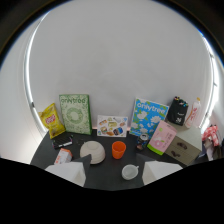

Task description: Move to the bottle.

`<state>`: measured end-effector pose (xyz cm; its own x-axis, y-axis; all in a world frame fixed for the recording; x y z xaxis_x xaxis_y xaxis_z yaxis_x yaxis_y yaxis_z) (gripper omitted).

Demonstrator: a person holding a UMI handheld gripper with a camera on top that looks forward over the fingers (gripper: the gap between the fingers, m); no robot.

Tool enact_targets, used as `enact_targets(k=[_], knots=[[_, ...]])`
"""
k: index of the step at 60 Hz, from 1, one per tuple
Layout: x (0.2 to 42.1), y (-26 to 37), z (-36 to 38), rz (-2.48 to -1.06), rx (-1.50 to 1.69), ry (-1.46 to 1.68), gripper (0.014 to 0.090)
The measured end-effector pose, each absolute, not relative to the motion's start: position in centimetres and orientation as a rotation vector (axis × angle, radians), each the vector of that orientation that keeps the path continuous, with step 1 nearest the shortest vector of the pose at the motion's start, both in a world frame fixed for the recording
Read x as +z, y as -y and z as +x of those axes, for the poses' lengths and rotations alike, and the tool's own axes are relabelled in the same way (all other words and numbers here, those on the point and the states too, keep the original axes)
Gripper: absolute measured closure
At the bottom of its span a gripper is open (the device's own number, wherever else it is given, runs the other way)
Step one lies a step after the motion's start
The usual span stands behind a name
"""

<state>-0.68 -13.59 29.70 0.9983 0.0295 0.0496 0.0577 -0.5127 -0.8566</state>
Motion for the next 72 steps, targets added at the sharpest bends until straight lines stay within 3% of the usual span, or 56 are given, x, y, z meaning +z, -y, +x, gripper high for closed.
enact_targets(k=[16, 36, 57, 72], knots=[[28.5, 15.8, 5.1, -2.133, -0.077, 0.038, 0.0187], [28.8, 15.0, 23.2, -2.111, -0.236, -0.065, 0.0186], [30.6, 5.5, 44.2, -2.055, -0.288, -0.070, 0.0188], [30.7, -2.8, 51.2, -2.054, -0.244, -0.061, 0.0187]])
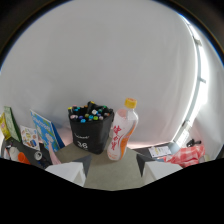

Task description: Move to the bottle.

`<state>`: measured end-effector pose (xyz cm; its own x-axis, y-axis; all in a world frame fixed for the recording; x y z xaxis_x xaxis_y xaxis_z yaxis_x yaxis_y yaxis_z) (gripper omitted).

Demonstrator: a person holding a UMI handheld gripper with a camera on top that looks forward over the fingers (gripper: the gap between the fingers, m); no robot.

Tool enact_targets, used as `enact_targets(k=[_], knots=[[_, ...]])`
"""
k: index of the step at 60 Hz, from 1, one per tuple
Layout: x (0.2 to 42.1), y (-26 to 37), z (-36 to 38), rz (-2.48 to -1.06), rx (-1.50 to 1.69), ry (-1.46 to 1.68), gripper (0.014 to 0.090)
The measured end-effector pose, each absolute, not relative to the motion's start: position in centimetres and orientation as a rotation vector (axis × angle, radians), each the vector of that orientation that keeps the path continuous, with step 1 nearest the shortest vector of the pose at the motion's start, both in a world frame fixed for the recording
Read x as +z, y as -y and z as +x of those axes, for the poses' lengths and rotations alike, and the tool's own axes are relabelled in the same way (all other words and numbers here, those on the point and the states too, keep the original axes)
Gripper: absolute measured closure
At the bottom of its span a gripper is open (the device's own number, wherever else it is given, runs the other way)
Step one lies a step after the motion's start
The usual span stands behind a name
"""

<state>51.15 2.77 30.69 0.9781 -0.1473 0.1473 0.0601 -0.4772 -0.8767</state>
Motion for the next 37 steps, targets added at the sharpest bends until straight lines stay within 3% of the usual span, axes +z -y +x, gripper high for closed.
enact_targets(k=[37], knots=[[29.8, -6.1, 53.5, -2.080, -0.184, -0.042, 0.0188]])
